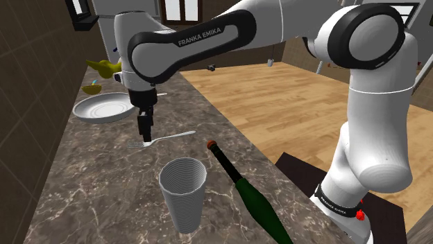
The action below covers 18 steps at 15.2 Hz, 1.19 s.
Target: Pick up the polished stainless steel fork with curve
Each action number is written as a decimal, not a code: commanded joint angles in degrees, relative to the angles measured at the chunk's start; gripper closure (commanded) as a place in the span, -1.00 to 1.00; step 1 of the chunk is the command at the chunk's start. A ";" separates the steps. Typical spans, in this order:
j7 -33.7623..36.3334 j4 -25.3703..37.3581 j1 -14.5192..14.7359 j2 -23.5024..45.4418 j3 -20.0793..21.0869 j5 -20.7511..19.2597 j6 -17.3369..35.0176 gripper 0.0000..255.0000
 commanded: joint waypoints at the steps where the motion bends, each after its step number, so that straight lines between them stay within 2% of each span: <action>1: 0.02 -0.64 0.16 0.73 0.03 -0.22 1.39 -1.00; 7: 0.12 -2.93 0.19 1.63 -0.08 -0.46 4.56 -1.00; 8: 0.19 -2.77 0.25 1.73 -0.07 -0.49 4.49 1.00; 18: 0.09 -2.46 0.18 1.42 -0.06 -0.40 3.87 1.00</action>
